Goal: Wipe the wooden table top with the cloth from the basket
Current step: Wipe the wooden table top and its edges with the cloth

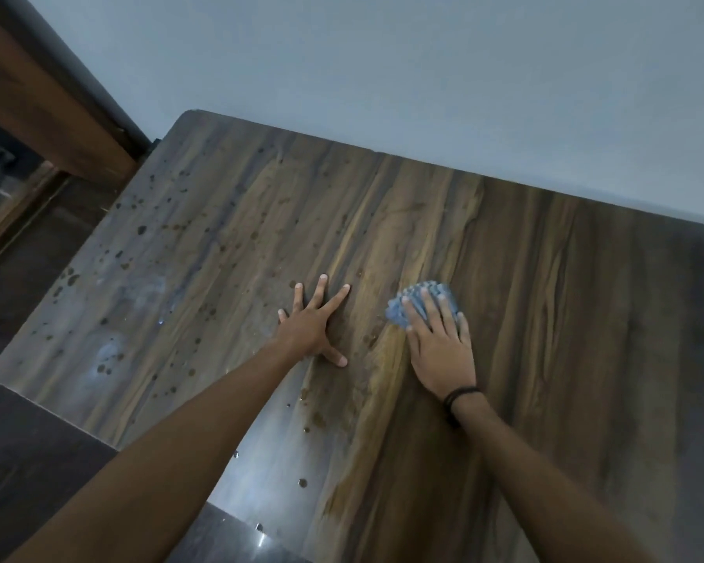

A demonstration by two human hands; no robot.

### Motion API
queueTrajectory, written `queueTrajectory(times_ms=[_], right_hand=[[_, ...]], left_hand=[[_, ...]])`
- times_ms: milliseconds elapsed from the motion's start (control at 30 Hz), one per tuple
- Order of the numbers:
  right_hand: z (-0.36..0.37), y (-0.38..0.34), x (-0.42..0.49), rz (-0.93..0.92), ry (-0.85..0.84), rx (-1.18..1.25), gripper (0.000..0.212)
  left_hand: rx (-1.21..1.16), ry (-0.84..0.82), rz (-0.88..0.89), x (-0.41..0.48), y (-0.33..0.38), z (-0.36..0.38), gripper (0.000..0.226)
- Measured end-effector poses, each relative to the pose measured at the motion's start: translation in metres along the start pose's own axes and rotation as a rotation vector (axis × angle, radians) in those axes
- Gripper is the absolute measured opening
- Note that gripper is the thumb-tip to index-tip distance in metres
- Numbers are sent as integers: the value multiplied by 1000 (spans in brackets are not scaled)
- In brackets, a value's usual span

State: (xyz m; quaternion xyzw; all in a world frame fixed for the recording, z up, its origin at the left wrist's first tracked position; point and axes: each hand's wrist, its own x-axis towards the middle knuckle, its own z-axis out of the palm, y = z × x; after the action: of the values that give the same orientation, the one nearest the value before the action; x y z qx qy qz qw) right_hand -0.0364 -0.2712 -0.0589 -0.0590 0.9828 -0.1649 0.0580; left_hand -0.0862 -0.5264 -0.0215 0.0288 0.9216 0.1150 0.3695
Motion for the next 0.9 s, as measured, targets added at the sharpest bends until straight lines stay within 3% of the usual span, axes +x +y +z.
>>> queueTrajectory(times_ms=[67, 200, 367, 533, 700, 833, 900], right_hand=[[-11, 25, 18, -52, -20, -17, 53], [-38, 60, 83, 300, 13, 74, 55], [-18, 45, 38, -33, 15, -15, 52], [-37, 55, 93, 311, 17, 77, 54], [-20, 36, 57, -29, -38, 0, 53], [-42, 63, 117, 311, -2, 77, 55], [-31, 39, 110, 281, 21, 70, 55]], left_hand=[[6, -5, 4, 1, 1, 0, 143], [9, -8, -11, 2, 2, -1, 144], [5, -10, -26, 7, 13, -6, 141], [-44, 66, -5, 35, 33, -43, 141], [-62, 72, -10, 71, 45, -82, 144], [-57, 68, -1, 87, 40, -103, 142], [-48, 67, -7, 93, 37, -110, 142]])
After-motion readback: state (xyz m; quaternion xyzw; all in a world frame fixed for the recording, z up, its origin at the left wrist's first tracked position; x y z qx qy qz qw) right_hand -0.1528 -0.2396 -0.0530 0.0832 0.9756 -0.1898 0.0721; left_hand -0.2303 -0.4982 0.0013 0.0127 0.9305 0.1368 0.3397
